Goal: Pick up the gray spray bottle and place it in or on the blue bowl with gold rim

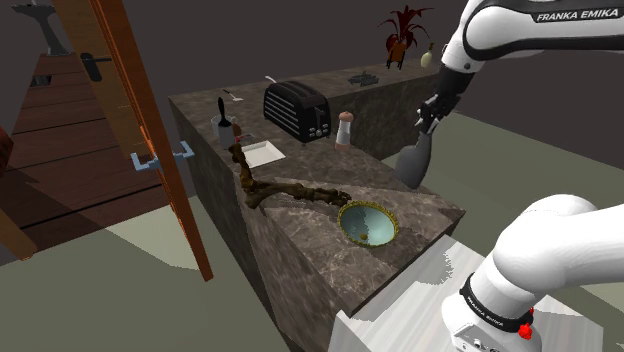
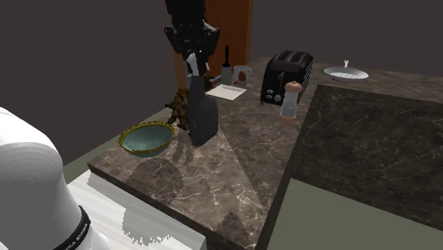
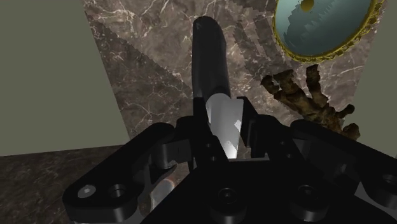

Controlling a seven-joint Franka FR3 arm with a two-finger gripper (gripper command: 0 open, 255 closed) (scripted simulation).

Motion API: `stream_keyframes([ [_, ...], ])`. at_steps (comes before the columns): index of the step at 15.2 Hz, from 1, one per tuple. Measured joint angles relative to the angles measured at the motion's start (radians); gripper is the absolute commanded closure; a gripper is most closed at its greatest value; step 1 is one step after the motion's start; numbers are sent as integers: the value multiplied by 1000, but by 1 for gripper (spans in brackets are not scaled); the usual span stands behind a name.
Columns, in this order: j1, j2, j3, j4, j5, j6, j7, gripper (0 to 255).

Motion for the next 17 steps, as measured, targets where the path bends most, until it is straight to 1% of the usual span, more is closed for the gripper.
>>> stream_keyframes([
  [8,7,11,12,108,13,-96,-3,255],
  [10,15,3,39,121,26,-121,21,255],
  [12,25,-26,83,120,46,-152,63,255],
  [17,57,-40,189,172,105,-225,168,255],
])
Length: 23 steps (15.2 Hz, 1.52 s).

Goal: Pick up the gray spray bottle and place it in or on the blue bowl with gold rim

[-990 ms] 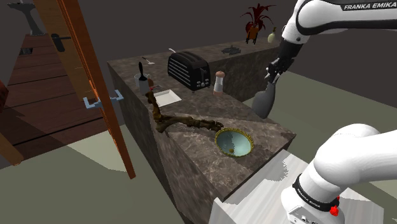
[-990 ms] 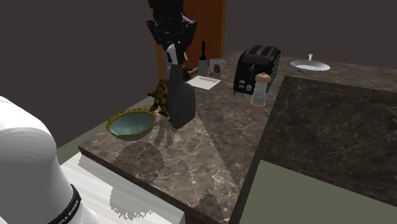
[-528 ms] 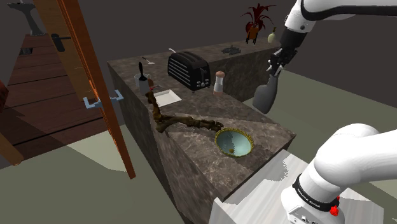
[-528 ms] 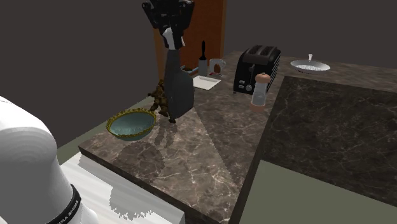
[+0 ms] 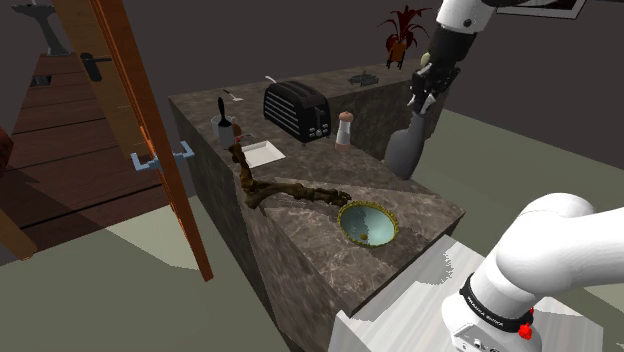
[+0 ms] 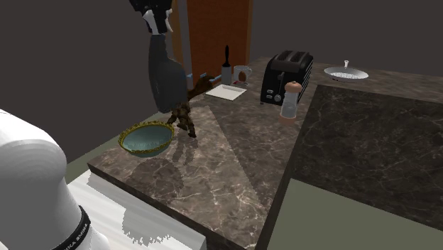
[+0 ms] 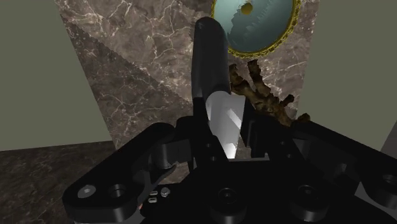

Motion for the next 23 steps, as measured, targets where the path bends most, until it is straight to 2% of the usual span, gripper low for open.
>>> stream_keyframes([
  [9,48,45,178,153,99,-112,186,255],
  [23,57,-16,195,-59,115,39,198,255],
])
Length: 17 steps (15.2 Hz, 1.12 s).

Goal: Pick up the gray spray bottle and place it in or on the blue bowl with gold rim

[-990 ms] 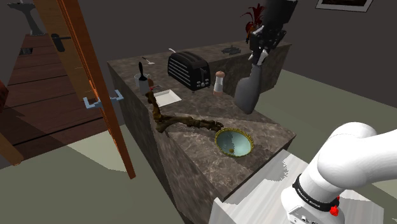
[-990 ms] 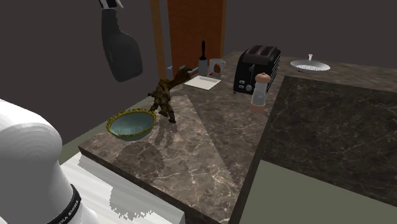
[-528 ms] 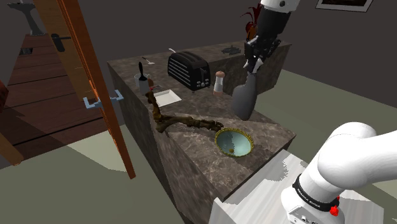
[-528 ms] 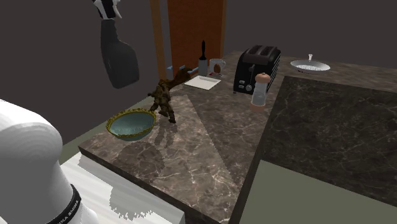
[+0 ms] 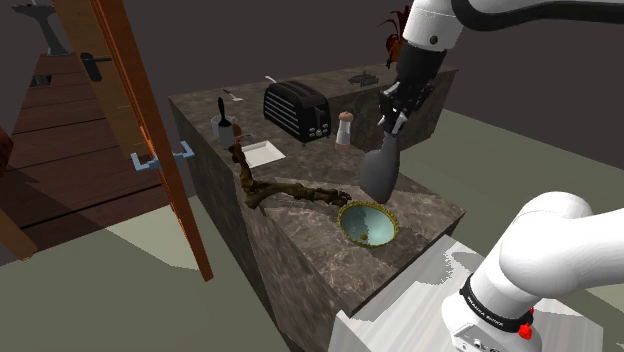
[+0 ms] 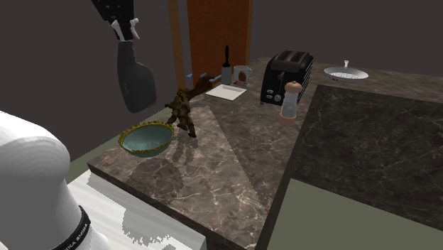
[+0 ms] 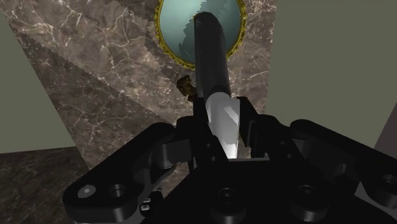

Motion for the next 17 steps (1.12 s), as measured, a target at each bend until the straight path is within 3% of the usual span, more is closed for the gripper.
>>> stream_keyframes([
  [17,12,-41,17,-242,17,200,6,255],
])
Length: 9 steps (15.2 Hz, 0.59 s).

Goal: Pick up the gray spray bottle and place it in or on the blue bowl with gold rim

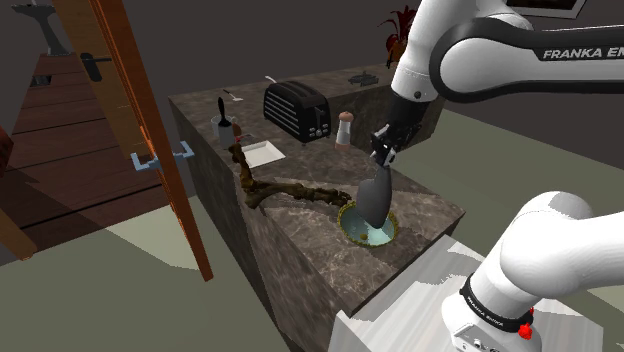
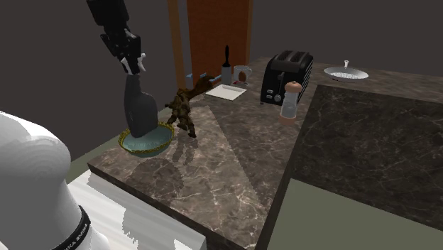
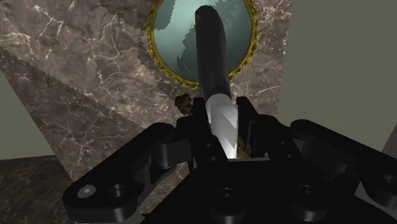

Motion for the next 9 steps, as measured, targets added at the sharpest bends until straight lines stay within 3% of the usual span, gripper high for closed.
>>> stream_keyframes([
  [6,0,2,1,-6,0,8,0,255],
  [7,0,2,1,-6,0,8,0,0],
  [9,0,2,1,-6,0,8,0,0],
])
